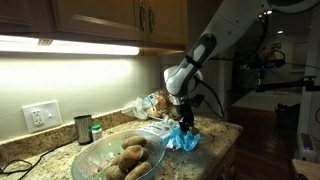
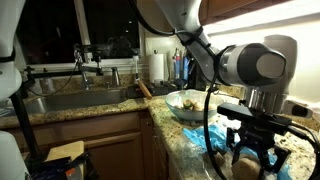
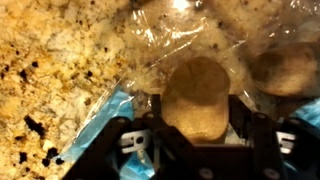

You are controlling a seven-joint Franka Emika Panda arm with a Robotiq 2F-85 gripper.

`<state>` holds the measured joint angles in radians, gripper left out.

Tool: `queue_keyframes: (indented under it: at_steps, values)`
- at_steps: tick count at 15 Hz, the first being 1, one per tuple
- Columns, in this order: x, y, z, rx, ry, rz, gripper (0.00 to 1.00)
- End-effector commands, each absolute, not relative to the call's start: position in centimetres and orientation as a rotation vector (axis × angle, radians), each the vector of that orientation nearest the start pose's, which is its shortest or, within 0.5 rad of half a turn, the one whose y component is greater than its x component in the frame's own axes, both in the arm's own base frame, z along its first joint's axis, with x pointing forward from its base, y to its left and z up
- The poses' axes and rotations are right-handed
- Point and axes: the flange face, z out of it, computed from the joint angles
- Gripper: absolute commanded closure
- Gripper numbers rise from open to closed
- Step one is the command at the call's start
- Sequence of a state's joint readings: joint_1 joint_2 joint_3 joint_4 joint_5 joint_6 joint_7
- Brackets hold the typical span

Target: Remove a potato from the plastic bag and put it in the glass bowl

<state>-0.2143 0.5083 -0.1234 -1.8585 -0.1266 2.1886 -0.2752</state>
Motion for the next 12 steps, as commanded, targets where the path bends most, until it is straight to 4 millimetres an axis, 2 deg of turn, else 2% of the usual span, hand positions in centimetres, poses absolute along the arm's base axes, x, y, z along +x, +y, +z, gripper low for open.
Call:
queue_keyframes:
  at_steps: [1, 7, 12]
  values:
    - [57.6, -20.5, 25.3, -3.237, -0.067, 0.302, 0.59]
    - [57.0, -19.3, 26.8, -3.231, -0.099, 0.371, 0.59]
    - [56.3, -17.8, 29.9, -3.252, -0.130, 0.383, 0.59]
